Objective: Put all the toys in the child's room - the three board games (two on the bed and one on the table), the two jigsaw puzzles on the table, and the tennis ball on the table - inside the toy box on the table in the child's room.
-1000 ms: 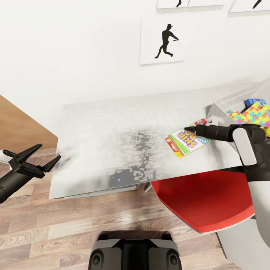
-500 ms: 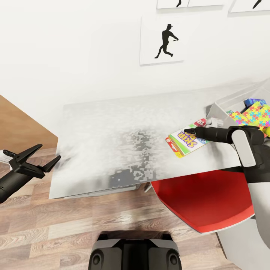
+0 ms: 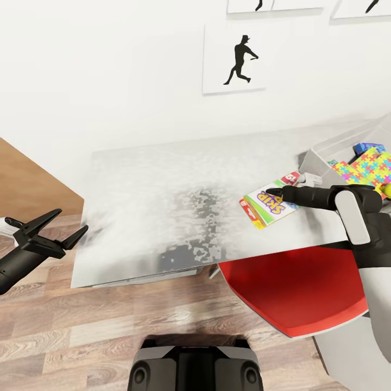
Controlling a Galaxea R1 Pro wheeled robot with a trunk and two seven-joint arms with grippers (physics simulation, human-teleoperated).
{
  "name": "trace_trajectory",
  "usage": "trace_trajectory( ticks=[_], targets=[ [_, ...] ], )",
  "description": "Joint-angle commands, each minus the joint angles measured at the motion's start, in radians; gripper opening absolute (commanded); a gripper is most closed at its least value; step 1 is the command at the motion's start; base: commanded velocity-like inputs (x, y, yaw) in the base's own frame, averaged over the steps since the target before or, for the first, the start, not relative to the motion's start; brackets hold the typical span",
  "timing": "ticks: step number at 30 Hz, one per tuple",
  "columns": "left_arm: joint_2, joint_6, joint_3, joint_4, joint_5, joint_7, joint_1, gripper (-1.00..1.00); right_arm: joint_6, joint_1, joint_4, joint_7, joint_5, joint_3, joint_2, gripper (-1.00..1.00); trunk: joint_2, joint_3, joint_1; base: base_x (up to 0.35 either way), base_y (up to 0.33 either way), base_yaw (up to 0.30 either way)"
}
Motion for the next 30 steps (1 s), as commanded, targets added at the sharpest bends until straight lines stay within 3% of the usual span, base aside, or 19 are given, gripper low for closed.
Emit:
trace_trajectory(
  ticks=[1, 30],
  targets=[
    [0.000, 0.003, 0.001, 0.001, -0.009, -0.008, -0.001, 1.00, 0.003, 0.000, 0.016, 0.009, 0.014, 0.001, -0.001, 1.00, -0.001, -0.001, 0.001, 0.000, 0.000, 0.000],
    [0.000, 0.003, 0.000, 0.001, -0.009, -0.008, -0.001, 1.00, 0.003, 0.010, 0.037, 0.011, 0.014, 0.001, 0.001, 1.00, -0.001, -0.001, 0.001, 0.000, 0.000, 0.000]
  ],
)
